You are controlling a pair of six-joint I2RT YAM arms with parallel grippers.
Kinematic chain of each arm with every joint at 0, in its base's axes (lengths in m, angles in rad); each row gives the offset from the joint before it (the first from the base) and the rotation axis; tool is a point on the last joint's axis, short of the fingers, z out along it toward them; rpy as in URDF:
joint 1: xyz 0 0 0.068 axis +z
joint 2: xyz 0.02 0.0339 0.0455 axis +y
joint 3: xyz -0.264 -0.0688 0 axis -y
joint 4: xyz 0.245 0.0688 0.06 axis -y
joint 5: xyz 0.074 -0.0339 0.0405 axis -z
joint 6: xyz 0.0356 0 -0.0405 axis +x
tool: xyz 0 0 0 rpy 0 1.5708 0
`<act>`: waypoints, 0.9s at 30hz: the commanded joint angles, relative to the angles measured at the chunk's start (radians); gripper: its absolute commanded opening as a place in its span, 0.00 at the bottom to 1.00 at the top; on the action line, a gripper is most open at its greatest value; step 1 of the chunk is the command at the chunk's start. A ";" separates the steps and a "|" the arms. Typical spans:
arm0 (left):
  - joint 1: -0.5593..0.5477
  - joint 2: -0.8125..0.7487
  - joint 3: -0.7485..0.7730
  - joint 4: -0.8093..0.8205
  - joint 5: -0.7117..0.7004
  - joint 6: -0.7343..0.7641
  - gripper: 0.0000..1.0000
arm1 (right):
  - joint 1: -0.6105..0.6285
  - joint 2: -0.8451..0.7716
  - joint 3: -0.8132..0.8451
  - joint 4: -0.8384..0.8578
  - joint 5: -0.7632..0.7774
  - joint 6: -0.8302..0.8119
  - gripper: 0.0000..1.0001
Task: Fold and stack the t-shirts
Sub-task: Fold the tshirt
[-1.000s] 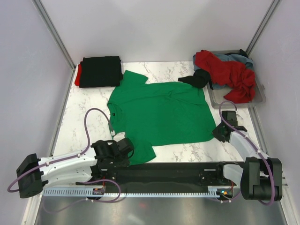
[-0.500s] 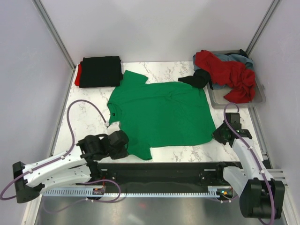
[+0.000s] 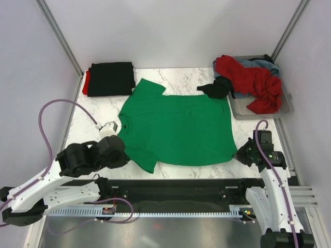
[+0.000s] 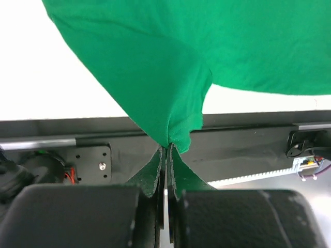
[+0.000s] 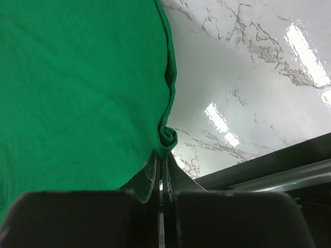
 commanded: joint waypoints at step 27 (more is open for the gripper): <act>0.659 0.645 0.278 0.444 0.158 0.812 0.02 | 0.044 0.704 0.397 0.324 0.121 -0.073 0.00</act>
